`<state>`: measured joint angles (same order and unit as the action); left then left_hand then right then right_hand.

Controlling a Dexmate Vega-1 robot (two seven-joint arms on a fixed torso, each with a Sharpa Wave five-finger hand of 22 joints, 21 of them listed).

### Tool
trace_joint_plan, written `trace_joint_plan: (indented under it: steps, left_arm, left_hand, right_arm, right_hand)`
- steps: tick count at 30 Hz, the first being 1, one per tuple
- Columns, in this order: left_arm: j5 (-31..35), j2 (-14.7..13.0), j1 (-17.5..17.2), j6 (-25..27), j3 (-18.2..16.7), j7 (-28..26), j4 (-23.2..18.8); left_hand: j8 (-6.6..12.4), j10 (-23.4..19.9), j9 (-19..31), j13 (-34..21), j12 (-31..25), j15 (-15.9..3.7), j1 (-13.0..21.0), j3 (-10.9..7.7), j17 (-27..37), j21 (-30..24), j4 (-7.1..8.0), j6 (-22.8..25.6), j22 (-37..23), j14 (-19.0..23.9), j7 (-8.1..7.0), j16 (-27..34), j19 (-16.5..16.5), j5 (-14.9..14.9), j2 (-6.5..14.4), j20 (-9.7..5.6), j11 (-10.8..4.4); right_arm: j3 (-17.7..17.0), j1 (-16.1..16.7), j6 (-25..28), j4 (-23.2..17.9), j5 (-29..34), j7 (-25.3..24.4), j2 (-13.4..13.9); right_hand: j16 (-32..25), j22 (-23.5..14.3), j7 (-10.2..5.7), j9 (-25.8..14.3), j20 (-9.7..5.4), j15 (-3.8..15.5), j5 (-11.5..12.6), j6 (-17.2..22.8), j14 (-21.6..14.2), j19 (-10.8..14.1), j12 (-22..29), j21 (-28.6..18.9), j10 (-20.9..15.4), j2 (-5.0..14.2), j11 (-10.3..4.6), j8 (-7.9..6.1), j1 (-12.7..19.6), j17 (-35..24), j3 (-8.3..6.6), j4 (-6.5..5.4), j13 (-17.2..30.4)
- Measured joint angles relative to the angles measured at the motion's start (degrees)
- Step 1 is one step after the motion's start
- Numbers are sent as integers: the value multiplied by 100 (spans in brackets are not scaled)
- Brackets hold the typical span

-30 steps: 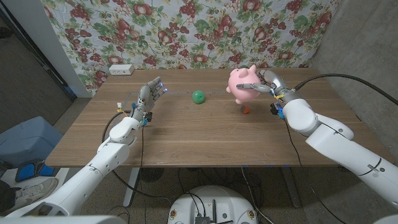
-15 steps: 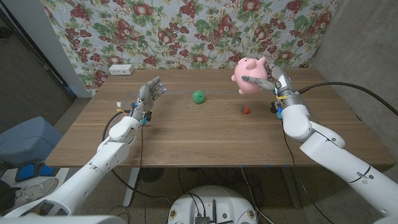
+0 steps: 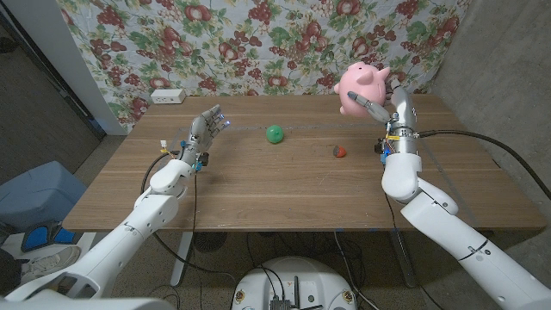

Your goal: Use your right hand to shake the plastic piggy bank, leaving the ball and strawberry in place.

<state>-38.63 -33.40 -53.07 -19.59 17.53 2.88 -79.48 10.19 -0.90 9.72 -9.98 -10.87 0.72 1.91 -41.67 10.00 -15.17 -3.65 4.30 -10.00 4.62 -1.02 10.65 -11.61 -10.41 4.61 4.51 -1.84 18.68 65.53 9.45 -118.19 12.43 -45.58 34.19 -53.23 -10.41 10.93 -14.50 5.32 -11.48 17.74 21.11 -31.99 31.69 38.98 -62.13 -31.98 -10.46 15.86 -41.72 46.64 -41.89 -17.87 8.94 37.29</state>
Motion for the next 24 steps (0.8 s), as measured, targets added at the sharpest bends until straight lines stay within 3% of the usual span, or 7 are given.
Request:
trace_joint_plan:
  steps: [12, 19, 24]
  left_arm:
    - [-13, 4, 39, 0, 0, 22, 52]
    - [-13, 4, 38, 9, 0, 13, 44]
    - [-11, 2, 18, 27, 1, -16, 7]
  left_hand:
    - [0, 0, 0, 0, 0, -11, 0, 0, 0, 0, 0, 0, 0, 11, 0, 0, 1, 0, 0, -1, 0]
    - [0, 0, 0, 0, 0, -11, 0, 0, 0, 0, 0, 0, 0, 10, 0, 0, 1, 0, 0, -1, 0]
    - [0, 0, 0, 0, 0, -11, 0, 0, 0, 35, 0, 0, 0, 10, 0, 0, 1, 0, 0, -1, 0]
  right_arm:
    - [-25, -9, -465, 323, 264, -430, -417]
    - [-62, 5, -589, 355, 296, -307, -419]
    - [-128, 49, -557, 269, 247, 38, -251]
  right_hand:
    - [-1, -2, -1, 0, 0, -30, 0, 1, -30, 0, 0, -40, -79, 0, 0, -81, 0, 0, 0, 0, 0]
    - [-2, -2, -1, 0, 0, -30, 1, 1, -30, 0, 0, -41, -79, 0, 0, -82, 0, 0, 0, 0, 0]
    - [-2, -2, -1, 0, 0, -34, 1, 1, -34, 0, 0, -41, -79, 0, 0, -82, 0, 0, 0, 0, 0]
